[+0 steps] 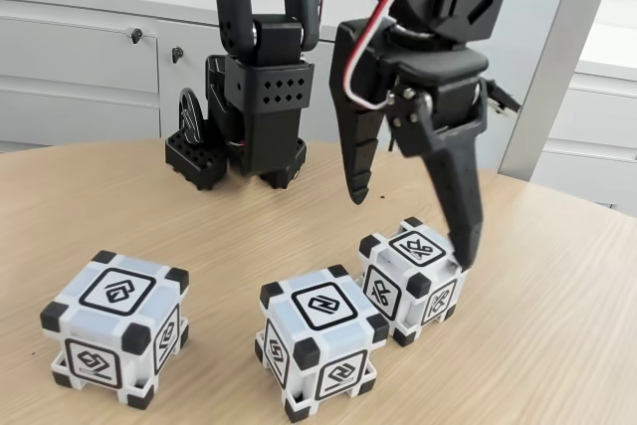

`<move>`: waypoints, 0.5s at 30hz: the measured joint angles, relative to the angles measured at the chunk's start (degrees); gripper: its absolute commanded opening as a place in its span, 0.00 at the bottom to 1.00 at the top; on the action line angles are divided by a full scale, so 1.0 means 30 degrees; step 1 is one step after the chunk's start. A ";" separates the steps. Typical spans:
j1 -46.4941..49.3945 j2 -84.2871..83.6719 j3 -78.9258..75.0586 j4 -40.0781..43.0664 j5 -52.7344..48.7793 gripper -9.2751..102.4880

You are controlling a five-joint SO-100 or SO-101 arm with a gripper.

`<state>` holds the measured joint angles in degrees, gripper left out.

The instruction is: Stack cubes from left to right.

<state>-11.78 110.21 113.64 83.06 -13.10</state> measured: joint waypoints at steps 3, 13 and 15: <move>0.0000 -0.0029 0.0000 -0.0059 -0.2051 0.41; 0.0000 -0.1670 -0.0088 -0.0059 -0.1729 0.41; 0.0000 -0.2227 -0.0088 -0.0059 -0.1465 0.40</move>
<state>-11.78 103.54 113.38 82.88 -17.49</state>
